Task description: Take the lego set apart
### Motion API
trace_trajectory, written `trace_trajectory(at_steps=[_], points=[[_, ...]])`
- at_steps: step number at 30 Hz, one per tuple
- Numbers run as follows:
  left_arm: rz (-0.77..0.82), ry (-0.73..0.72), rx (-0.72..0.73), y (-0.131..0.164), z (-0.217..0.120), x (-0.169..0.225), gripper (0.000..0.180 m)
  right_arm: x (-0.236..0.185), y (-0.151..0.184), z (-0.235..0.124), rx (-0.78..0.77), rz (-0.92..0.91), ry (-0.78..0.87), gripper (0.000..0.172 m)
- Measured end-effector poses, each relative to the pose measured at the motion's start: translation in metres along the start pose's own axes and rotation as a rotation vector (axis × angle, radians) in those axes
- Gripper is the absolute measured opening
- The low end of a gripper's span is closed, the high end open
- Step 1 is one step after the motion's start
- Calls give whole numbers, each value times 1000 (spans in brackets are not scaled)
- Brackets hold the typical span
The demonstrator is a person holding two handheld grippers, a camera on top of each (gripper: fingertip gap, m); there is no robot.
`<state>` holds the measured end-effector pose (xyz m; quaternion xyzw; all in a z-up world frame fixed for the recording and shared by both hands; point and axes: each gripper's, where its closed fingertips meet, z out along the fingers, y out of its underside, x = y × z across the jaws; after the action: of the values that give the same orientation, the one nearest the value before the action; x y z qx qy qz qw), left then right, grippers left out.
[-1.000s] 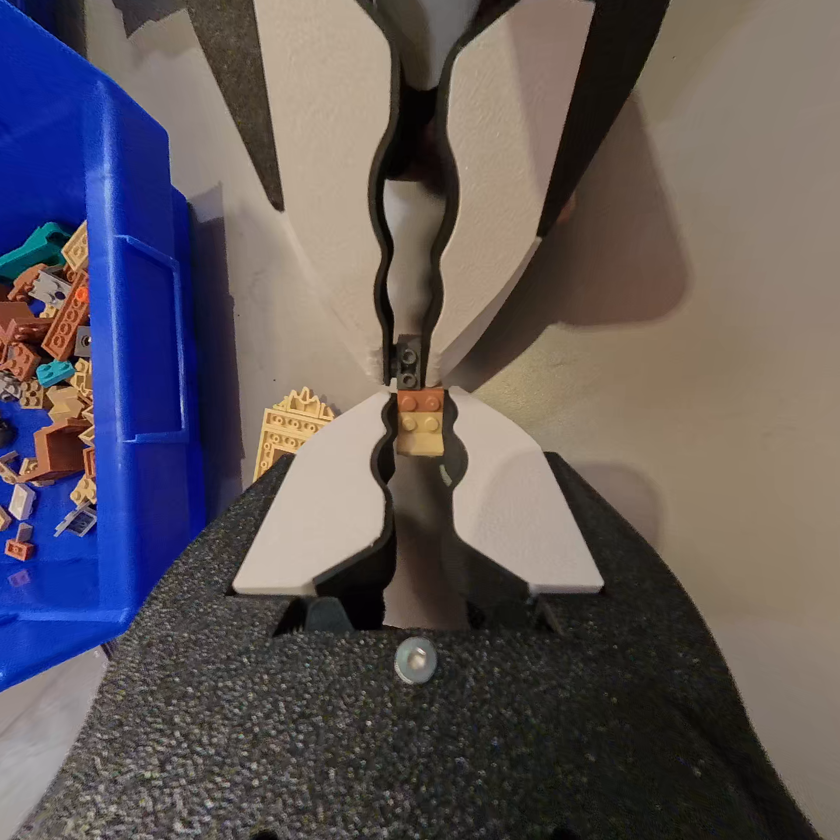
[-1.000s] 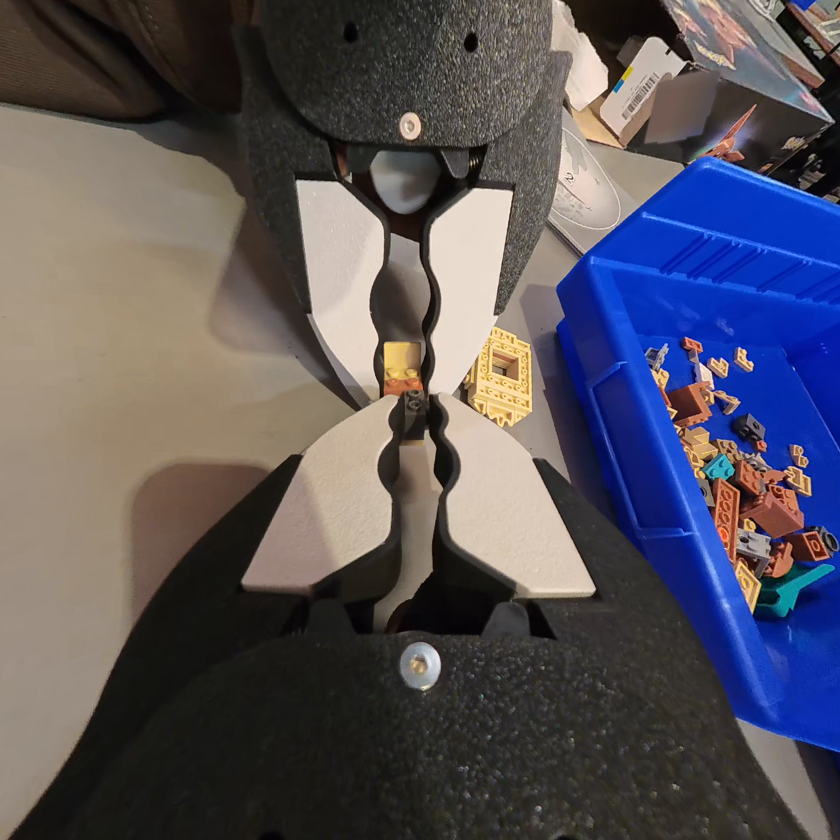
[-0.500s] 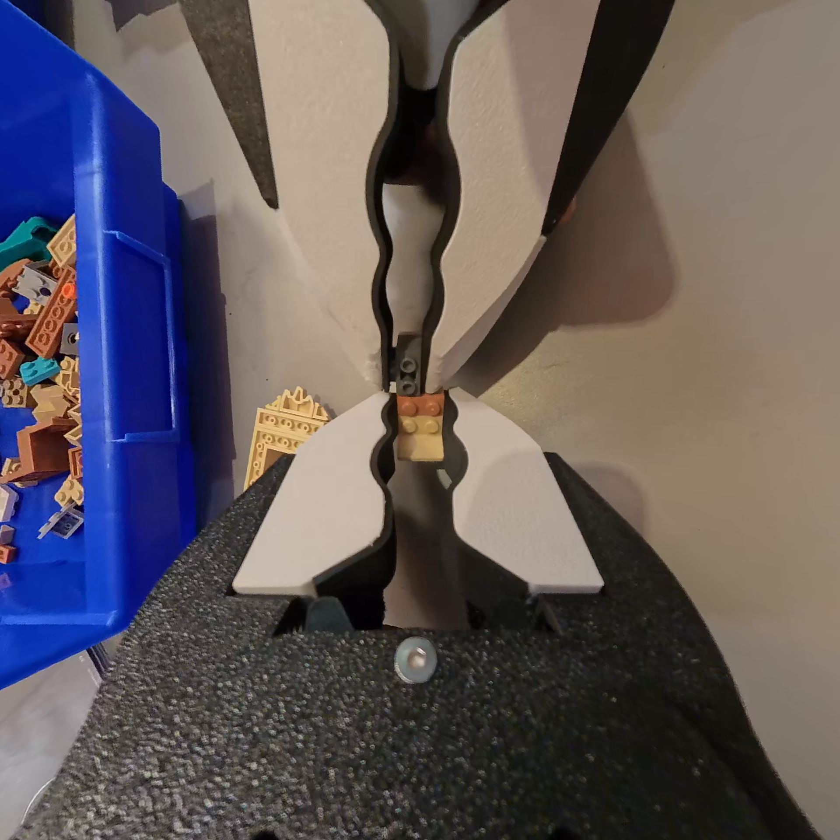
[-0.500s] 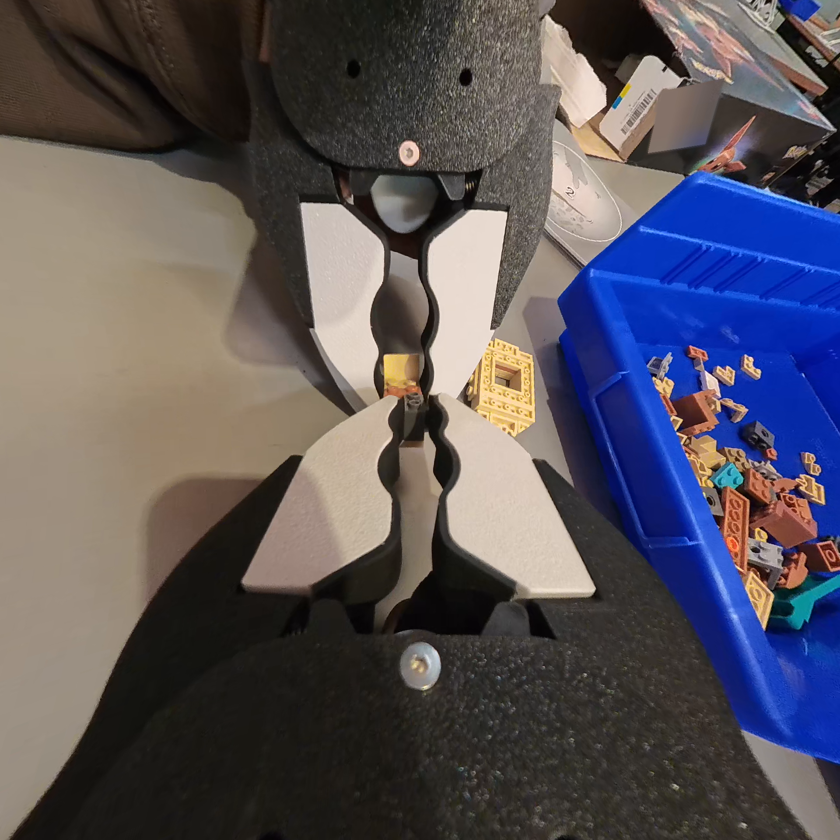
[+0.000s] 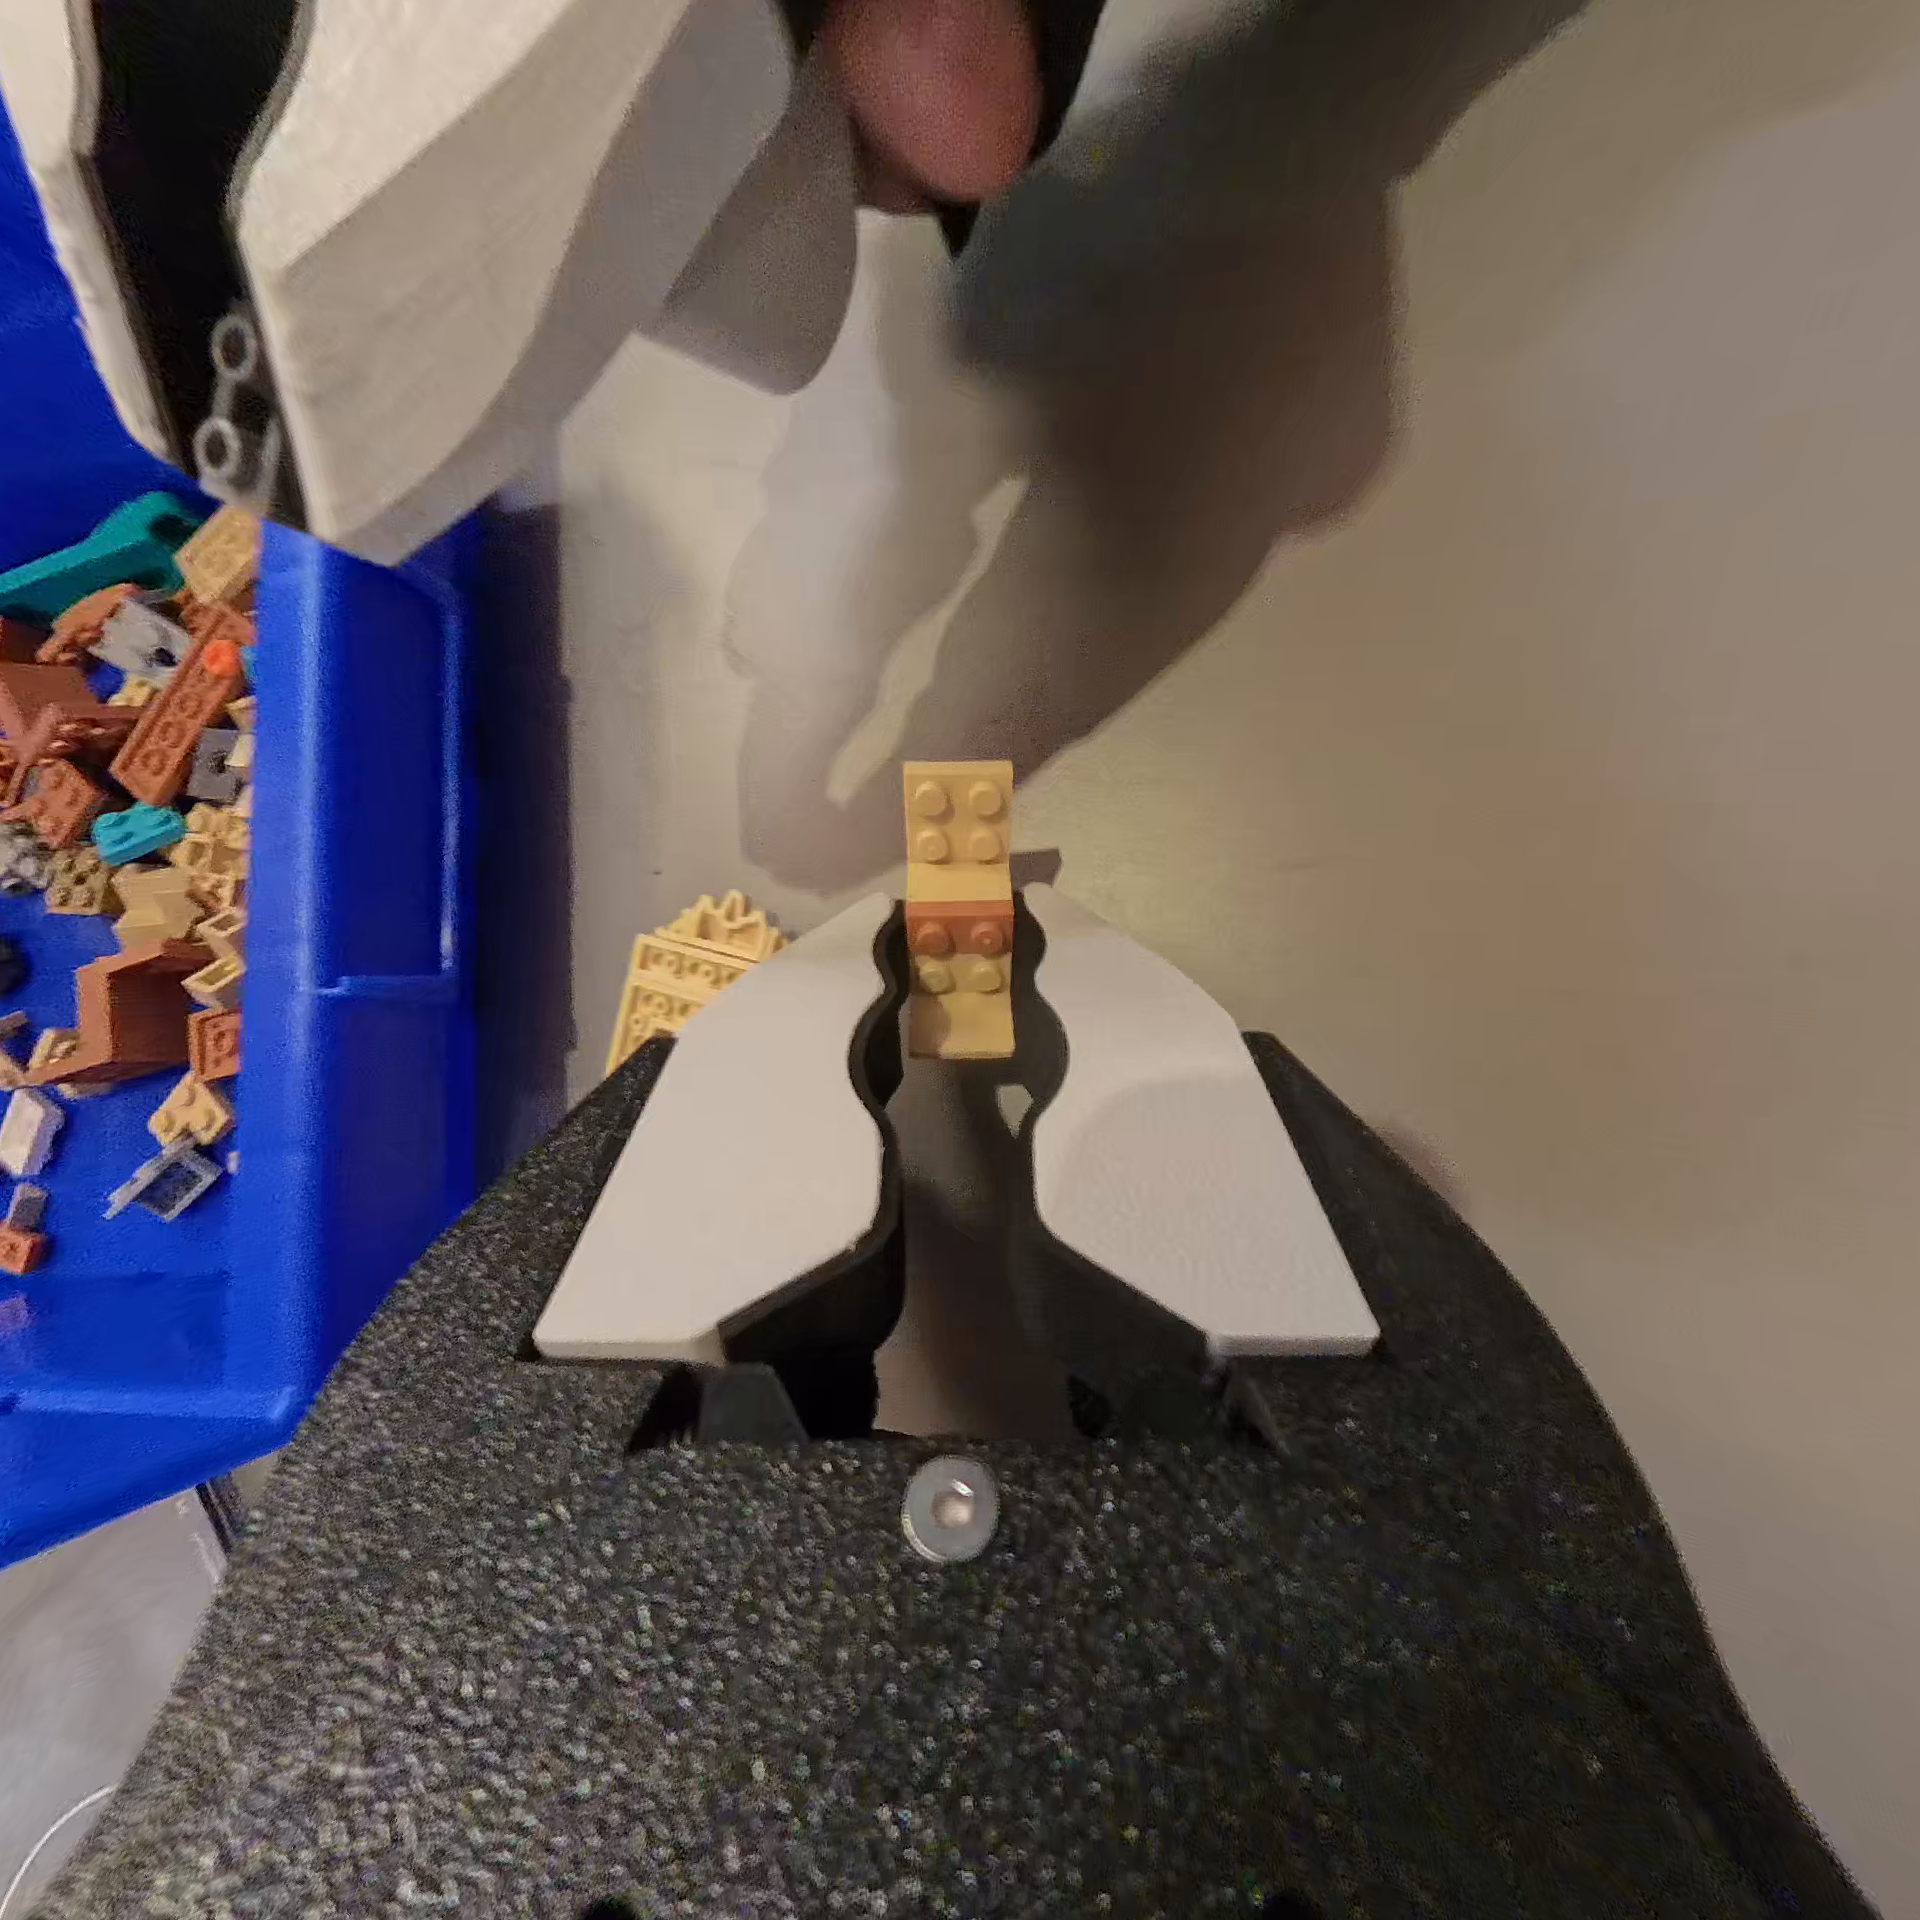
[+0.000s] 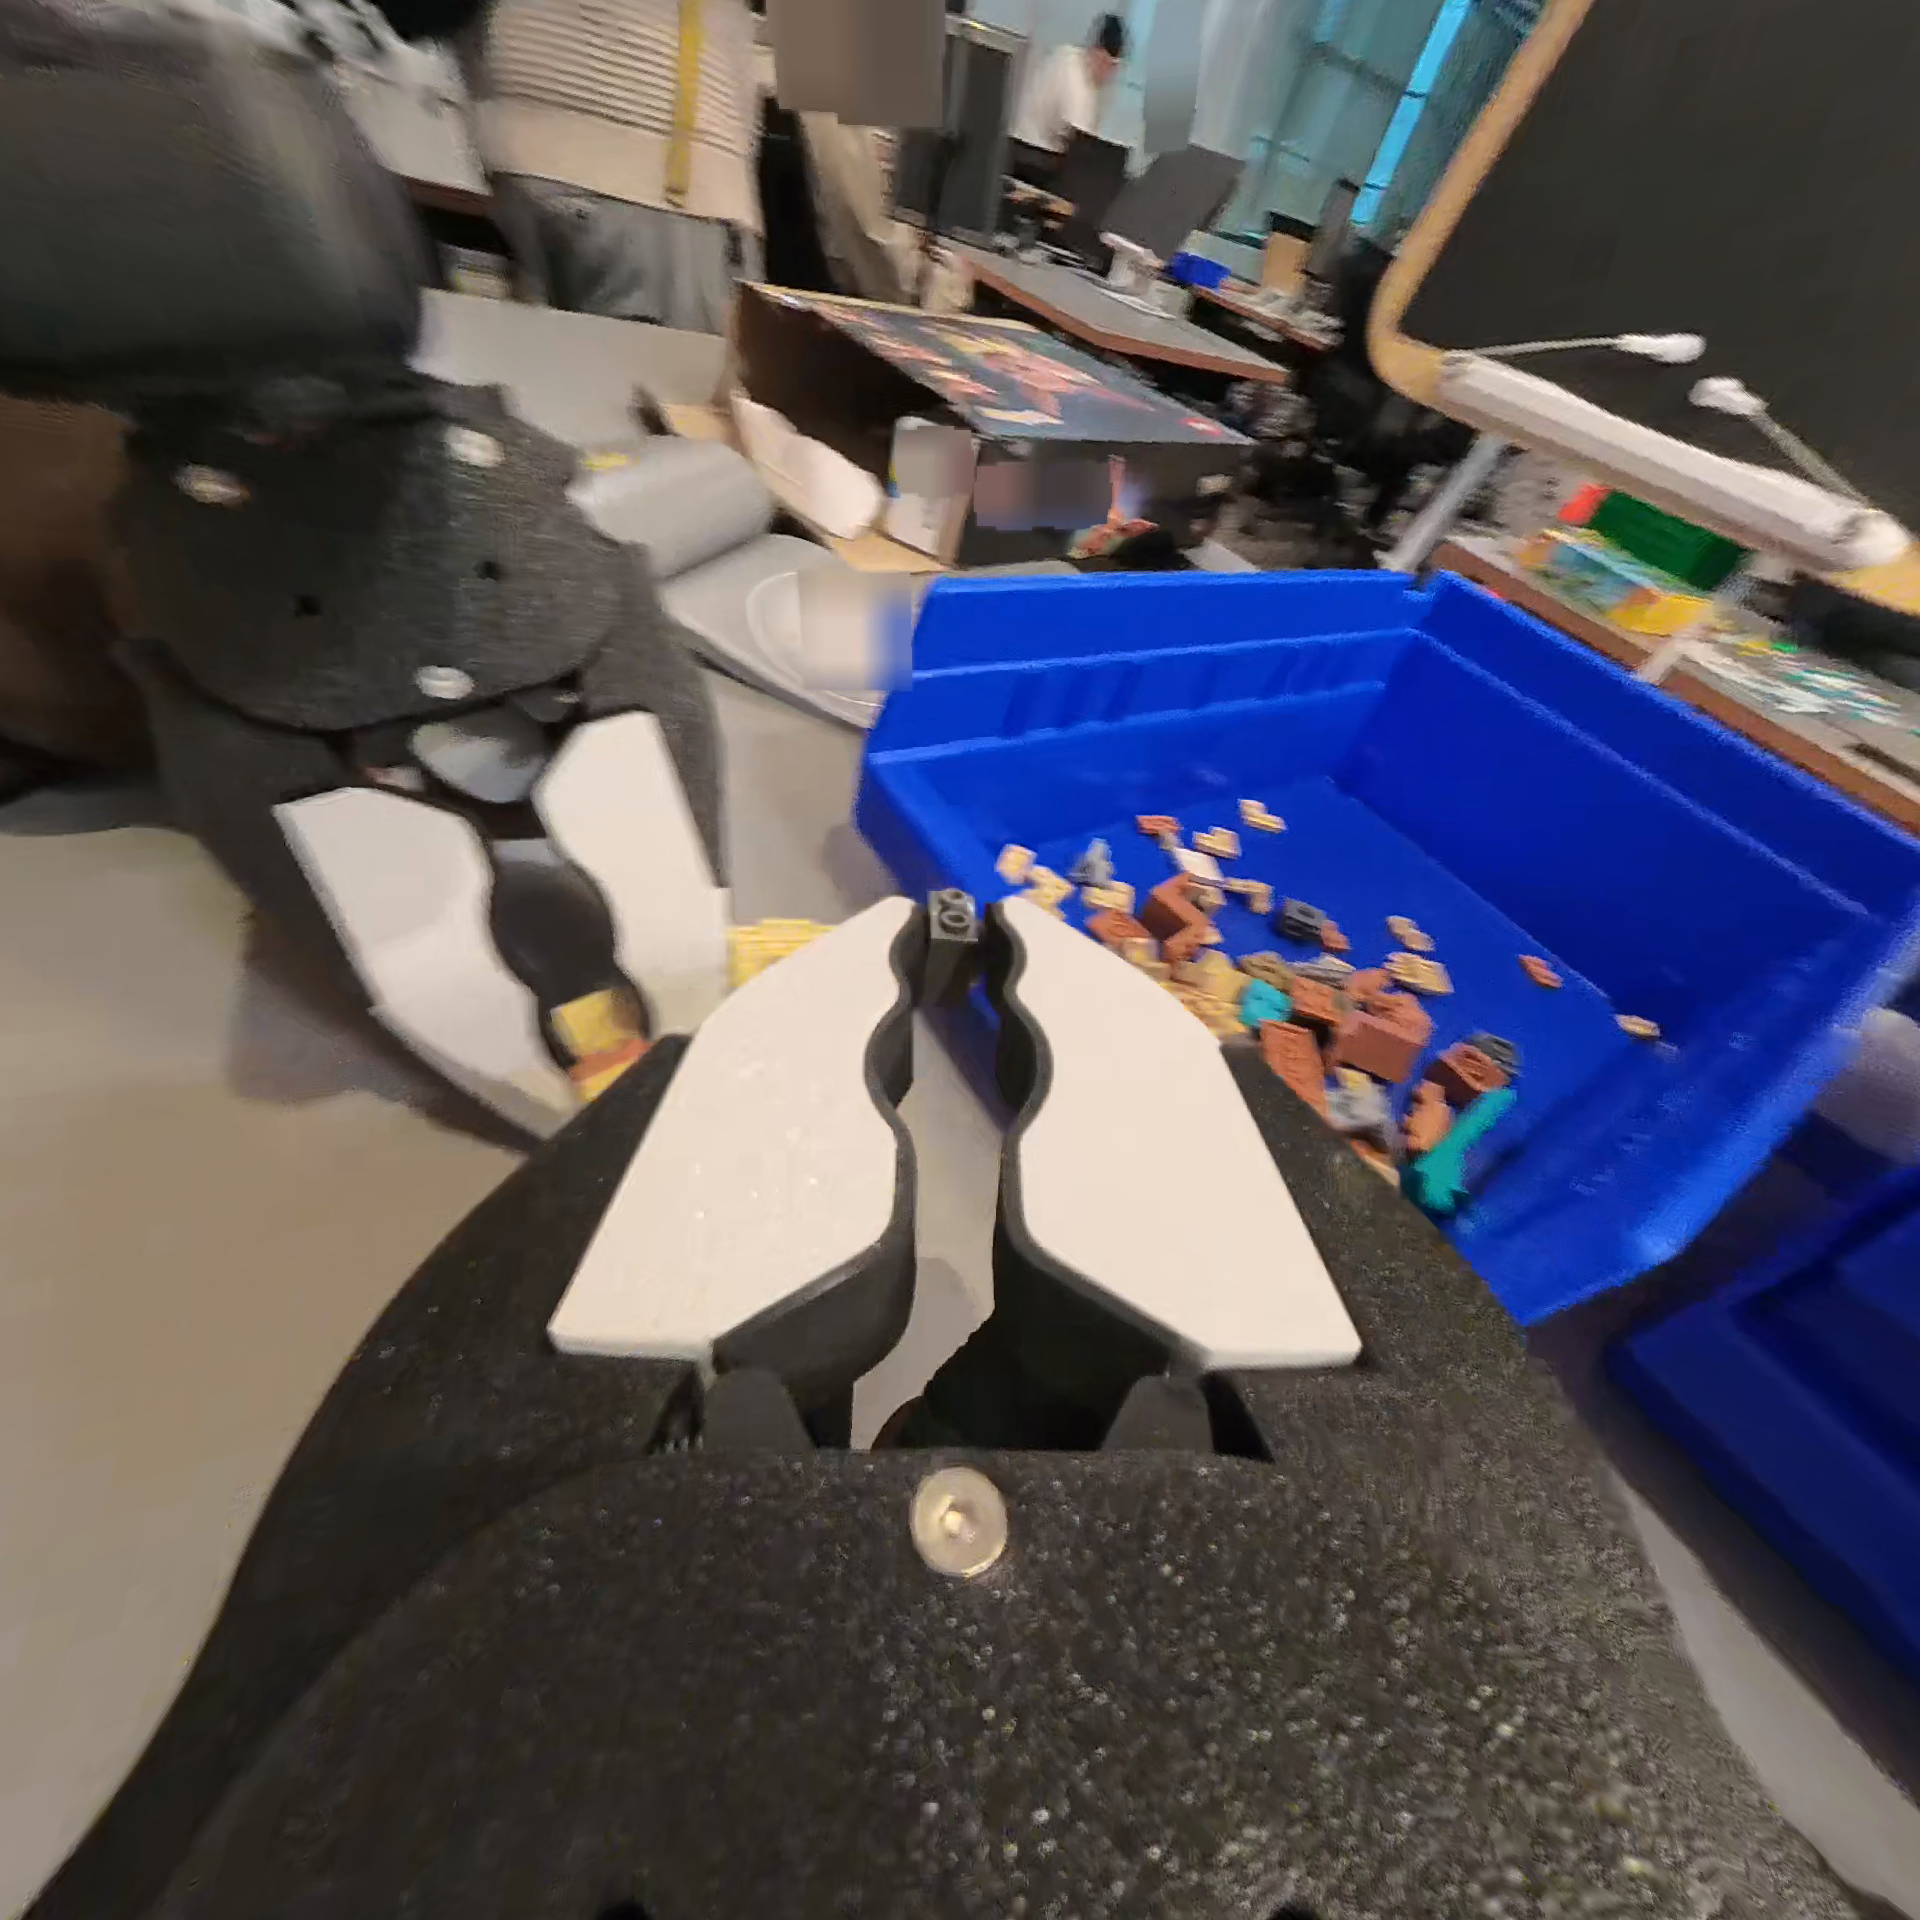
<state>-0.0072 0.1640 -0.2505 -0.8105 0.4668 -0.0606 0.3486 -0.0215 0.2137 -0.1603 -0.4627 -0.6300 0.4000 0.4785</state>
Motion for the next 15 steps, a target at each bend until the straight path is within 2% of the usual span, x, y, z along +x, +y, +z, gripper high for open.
trace_trajectory(at_steps=[4,6,9,12,15], points=[[-52,-36,64,-8,-8,-11,17,53,6,16,-122,-63,309,14],[-63,-64,85,-10,-11,-16,17,72,10,24,-177,-6,396,27],[-84,-104,110,-11,-14,-25,18,73,11,32,-179,86,392,37],[-93,-116,150,-16,-20,-28,17,63,6,27,-147,31,369,37],[-148,-65,258,-29,-31,-26,17,36,-13,17,-15,-1,211,34]])
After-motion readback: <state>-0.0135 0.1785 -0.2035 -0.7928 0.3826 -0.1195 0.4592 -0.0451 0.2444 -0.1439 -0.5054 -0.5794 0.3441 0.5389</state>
